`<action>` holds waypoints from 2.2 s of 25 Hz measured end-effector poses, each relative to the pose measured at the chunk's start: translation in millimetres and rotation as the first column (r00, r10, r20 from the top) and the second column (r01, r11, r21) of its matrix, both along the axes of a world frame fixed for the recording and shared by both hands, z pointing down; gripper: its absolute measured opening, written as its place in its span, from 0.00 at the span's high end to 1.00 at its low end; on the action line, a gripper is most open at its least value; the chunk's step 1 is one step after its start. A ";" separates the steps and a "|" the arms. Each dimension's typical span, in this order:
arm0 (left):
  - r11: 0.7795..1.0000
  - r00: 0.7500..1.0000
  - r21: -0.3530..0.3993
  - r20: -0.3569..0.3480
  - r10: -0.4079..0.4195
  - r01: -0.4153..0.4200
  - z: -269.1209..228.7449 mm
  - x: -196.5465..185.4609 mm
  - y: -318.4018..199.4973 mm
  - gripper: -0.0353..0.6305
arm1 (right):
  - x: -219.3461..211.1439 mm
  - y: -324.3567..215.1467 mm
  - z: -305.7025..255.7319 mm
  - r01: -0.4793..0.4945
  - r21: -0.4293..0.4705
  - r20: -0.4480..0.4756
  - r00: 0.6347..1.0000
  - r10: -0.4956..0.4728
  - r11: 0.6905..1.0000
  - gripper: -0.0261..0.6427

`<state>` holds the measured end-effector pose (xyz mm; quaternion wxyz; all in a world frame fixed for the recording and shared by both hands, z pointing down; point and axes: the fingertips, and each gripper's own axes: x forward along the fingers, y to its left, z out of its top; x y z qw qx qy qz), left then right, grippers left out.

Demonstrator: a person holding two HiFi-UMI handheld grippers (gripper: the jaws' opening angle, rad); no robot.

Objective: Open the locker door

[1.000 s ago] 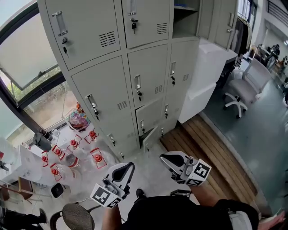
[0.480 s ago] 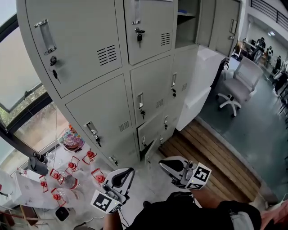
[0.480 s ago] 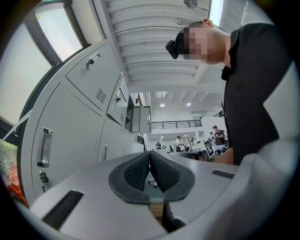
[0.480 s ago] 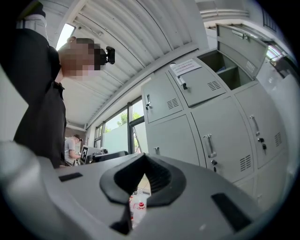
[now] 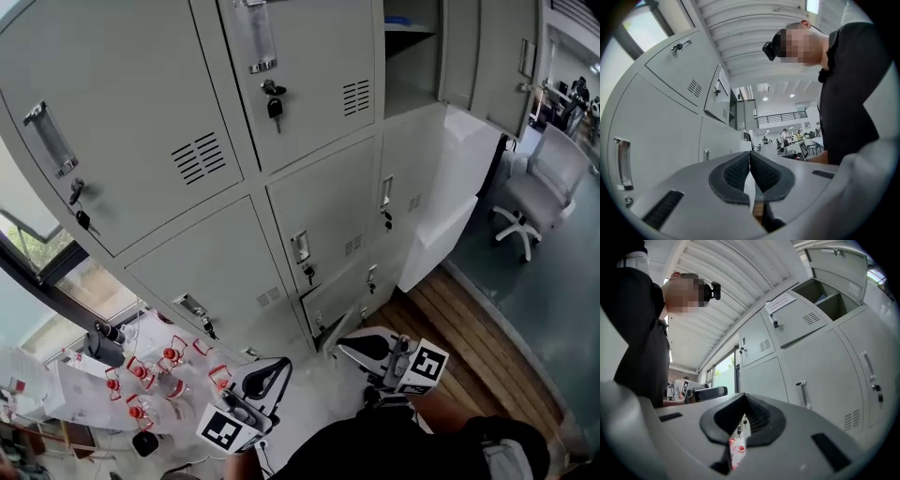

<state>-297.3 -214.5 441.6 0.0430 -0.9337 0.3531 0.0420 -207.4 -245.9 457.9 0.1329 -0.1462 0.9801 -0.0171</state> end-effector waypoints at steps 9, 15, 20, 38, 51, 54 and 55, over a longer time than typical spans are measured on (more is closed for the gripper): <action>0.981 0.980 -0.006 0.027 -0.196 0.196 -54.7 27.1 -59.4 0.92 | 51.3 -70.1 -55.4 0.078 0.156 -0.007 0.997 -0.078 0.985 0.95; 0.958 0.947 0.054 0.147 -0.286 0.281 -92.8 33.3 -87.6 0.92 | 76.9 -117.9 -106.6 0.060 0.249 0.011 0.998 -0.065 0.967 0.95; 0.960 0.950 0.073 0.141 -0.278 0.270 -130.5 23.2 -104.8 0.92 | 73.1 -147.5 -157.4 0.015 0.303 0.030 0.999 -0.025 0.953 0.95; 0.970 0.953 0.173 0.223 -0.205 0.169 -290.4 -9.4 -122.6 0.92 | 9.0 -148.8 -357.3 0.024 0.541 -0.016 1.000 -0.018 0.841 0.94; 0.947 0.935 0.297 0.283 -0.212 0.125 -359.8 7.3 -117.6 0.92 | -32.5 -176.1 -422.1 -0.016 0.497 -0.127 0.988 0.091 0.868 0.79; 0.945 0.934 0.308 0.293 -0.206 0.112 -362.3 9.1 -115.5 0.92 | -39.2 -182.7 -424.0 -0.023 0.446 -0.150 0.984 0.100 0.895 0.77; 0.944 0.932 0.312 0.297 -0.206 0.109 -362.0 9.0 -114.3 0.92 | -41.3 -185.8 -423.8 -0.027 0.428 -0.156 0.982 0.104 0.903 0.77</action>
